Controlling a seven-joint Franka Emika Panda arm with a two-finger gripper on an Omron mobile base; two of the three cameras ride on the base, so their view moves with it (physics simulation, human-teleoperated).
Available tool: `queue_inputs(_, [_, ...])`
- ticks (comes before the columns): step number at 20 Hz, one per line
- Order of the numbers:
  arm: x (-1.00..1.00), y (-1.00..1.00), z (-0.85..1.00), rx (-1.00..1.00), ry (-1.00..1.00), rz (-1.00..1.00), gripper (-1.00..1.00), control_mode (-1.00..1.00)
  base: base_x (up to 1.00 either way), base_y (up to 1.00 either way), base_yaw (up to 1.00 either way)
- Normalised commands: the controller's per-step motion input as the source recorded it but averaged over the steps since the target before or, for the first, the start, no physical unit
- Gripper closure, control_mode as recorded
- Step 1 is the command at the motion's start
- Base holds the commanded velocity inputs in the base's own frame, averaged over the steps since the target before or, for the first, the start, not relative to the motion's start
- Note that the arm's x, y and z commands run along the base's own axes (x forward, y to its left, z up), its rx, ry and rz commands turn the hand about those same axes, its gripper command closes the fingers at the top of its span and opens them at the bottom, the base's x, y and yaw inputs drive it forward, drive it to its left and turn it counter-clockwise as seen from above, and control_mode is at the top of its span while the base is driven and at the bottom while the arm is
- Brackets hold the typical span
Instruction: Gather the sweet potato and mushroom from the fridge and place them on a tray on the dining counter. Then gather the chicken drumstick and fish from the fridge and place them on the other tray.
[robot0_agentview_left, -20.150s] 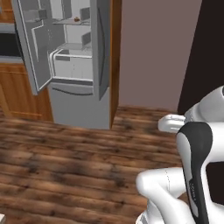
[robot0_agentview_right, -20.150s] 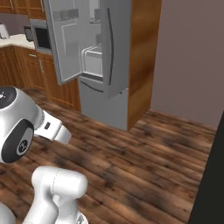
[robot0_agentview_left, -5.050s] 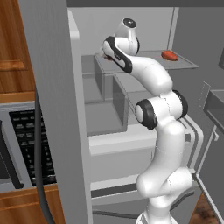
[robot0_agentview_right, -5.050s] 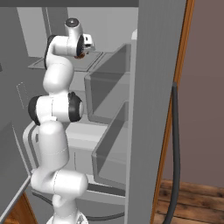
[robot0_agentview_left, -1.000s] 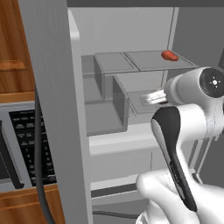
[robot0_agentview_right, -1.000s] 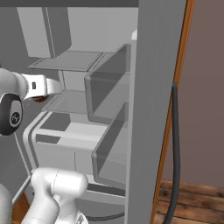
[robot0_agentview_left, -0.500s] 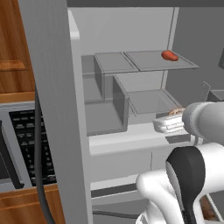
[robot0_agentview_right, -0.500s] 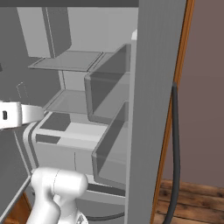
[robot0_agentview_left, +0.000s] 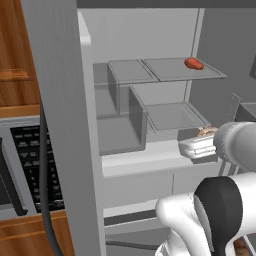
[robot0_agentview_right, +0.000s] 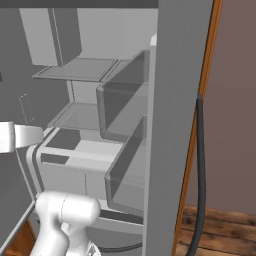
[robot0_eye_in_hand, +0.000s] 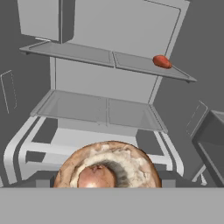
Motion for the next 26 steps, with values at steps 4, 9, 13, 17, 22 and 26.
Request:
queue_inputs(4, [-0.03, 0.0, 0.0, 0.0, 0.0, 0.0, 1.0, -1.0, 0.0, 0.0, 0.0])
queue_inputs(9, [-0.07, 0.0, 0.0, 0.0, -0.01, 0.0, 1.0, 1.0, -0.52, 0.0, -0.02])
queue_inputs(13, [0.0, 0.0, 0.0, 0.0, 0.0, 0.0, 1.0, 1.0, -0.78, 0.04, -0.1])
queue_inputs(17, [0.0, 0.0, 0.0, 0.0, 0.0, 0.0, 1.0, 1.0, -0.73, 0.07, -0.19])
queue_inputs(22, [0.0, 0.0, 0.0, 0.0, 0.0, 0.0, 1.0, 1.0, -0.7, 0.1, -0.29])
queue_inputs(26, [0.0, 0.0, 0.0, 0.0, 0.0, 0.0, 1.0, 1.0, -0.63, 0.21, -0.37])
